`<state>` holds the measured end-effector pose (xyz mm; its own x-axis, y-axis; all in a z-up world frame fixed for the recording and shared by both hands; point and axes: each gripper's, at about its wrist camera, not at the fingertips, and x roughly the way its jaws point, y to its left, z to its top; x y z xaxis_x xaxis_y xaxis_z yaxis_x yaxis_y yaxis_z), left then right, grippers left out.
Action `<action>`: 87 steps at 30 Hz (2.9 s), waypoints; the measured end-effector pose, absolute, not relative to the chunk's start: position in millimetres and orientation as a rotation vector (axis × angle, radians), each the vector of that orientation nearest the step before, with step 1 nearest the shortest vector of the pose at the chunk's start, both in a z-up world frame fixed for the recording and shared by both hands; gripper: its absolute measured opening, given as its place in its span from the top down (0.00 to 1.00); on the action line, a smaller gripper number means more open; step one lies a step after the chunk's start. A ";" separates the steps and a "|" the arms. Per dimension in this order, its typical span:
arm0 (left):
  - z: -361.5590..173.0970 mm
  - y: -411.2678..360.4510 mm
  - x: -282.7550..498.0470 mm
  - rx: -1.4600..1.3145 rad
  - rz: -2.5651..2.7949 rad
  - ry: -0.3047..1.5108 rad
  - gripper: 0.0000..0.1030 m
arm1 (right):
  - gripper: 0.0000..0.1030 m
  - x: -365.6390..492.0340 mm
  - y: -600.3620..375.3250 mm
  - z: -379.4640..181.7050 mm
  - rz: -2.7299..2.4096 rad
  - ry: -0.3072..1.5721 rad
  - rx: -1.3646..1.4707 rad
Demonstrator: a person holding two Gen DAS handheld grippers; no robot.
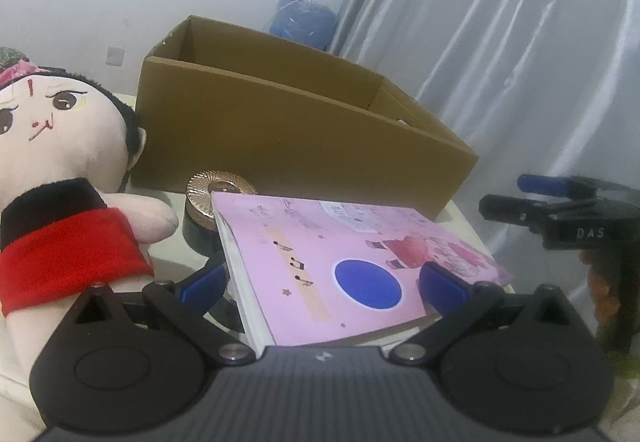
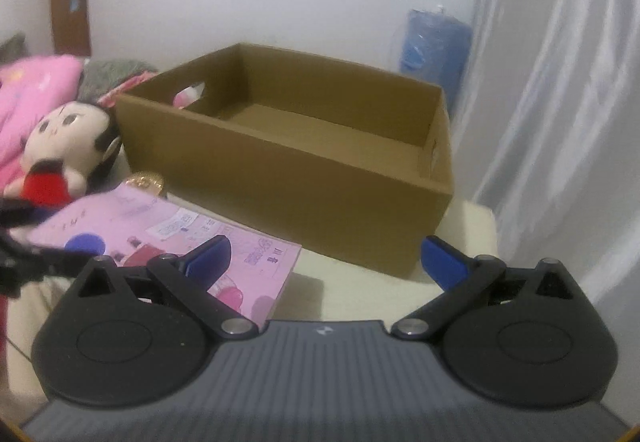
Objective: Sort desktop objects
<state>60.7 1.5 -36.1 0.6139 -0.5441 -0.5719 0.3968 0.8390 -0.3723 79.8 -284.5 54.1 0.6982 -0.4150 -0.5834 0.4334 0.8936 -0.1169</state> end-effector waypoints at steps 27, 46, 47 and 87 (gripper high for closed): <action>-37.5 -11.9 57.0 -0.144 -0.544 0.768 0.00 | 0.43 76.6 -303.5 -1.8 -0.256 0.602 0.491; -47.4 -4.8 65.9 -0.187 -0.586 0.816 0.00 | 0.43 72.6 -295.2 -1.9 -0.257 0.593 0.443; -48.4 -6.1 66.2 -0.188 -0.593 0.822 0.00 | 0.43 71.7 -294.9 -1.9 -0.257 0.592 0.441; -44.2 -25.3 56.7 -0.038 -0.525 0.827 0.00 | 0.37 68.9 -282.6 4.2 -0.257 0.577 0.364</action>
<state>56.7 -25.3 -44.2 0.5577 -0.4591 -0.6915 0.4301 0.8724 -0.2323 68.9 -282.6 4.2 0.8091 -0.1344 -0.5721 0.3352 0.9051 0.2615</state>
